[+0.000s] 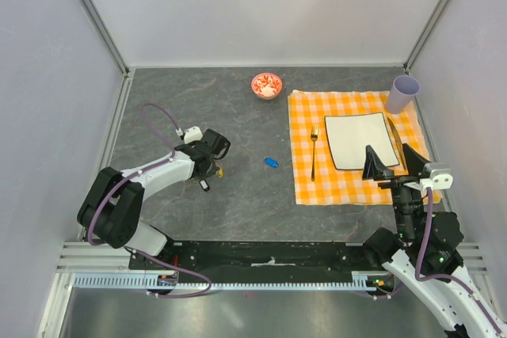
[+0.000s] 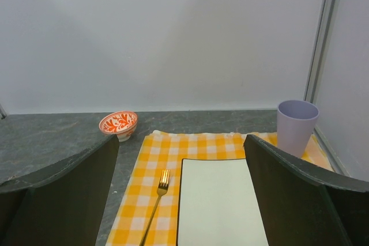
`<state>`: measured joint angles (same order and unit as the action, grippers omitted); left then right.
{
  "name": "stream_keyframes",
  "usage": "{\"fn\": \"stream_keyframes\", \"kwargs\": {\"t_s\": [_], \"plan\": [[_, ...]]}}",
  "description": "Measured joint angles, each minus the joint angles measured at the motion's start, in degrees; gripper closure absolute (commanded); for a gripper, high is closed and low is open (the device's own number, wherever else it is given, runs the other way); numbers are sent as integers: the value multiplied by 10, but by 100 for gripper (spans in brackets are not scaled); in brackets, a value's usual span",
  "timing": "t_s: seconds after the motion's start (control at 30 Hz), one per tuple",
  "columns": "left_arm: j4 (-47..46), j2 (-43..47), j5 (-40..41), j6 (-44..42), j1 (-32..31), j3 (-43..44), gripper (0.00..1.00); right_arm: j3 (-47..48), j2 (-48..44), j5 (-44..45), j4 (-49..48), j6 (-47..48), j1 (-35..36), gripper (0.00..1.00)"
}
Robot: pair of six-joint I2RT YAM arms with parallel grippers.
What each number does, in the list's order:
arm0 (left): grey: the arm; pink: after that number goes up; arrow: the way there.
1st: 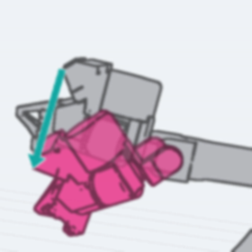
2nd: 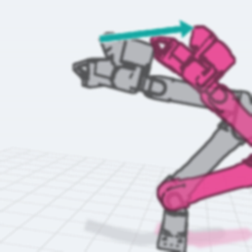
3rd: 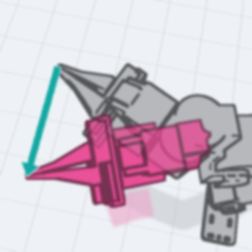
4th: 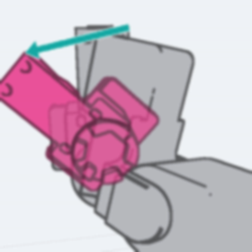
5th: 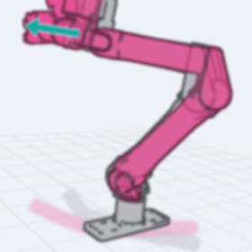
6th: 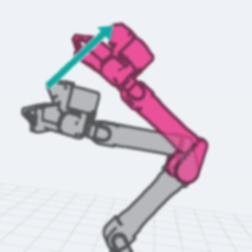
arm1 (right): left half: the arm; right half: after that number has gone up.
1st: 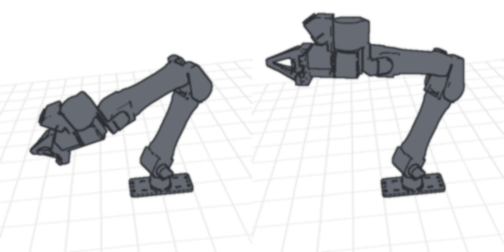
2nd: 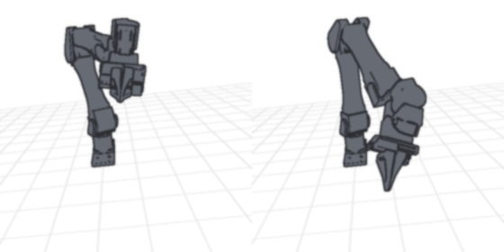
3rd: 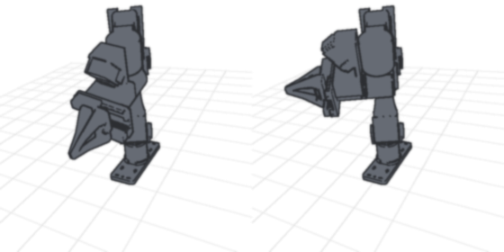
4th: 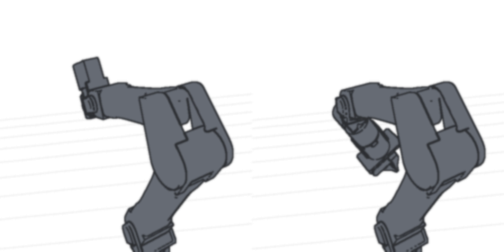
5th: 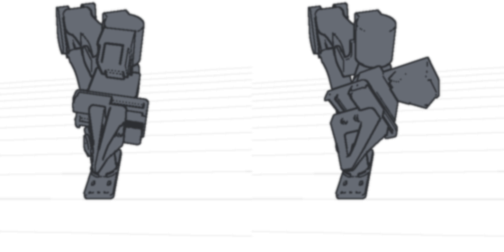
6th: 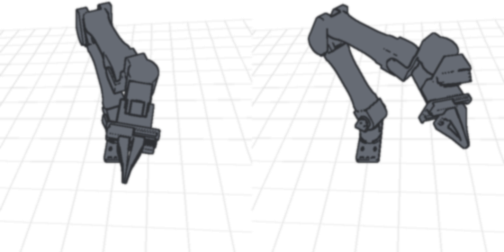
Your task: Put the keys on the keyring
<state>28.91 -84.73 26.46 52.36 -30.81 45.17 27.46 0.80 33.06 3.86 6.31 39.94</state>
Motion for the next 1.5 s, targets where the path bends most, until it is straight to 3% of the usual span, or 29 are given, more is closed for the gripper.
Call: {"fn": "stream_keyframes", "kwargs": {"t_s": [0.53,0.67,0.9,1.17,1.33,1.5], "plan": [[-3,-13,0,0,12,0,82,0,0,1,1,0,1,2],[-3,-14,0,-1,12,0,98,0,0,2,1,0,1,2],[5,2,7,-12,12,0,98,0,0,2,1,0,1,2],[29,151,35,-75,13,6,98,0,0,-3,1,2,1,2],[-1,297,21,-205,15,10,98,12,12,-39,10,-17,1,2],[-82,459,-76,-351,15,-6,98,92,120,-142,45,-55,1,2]]}}
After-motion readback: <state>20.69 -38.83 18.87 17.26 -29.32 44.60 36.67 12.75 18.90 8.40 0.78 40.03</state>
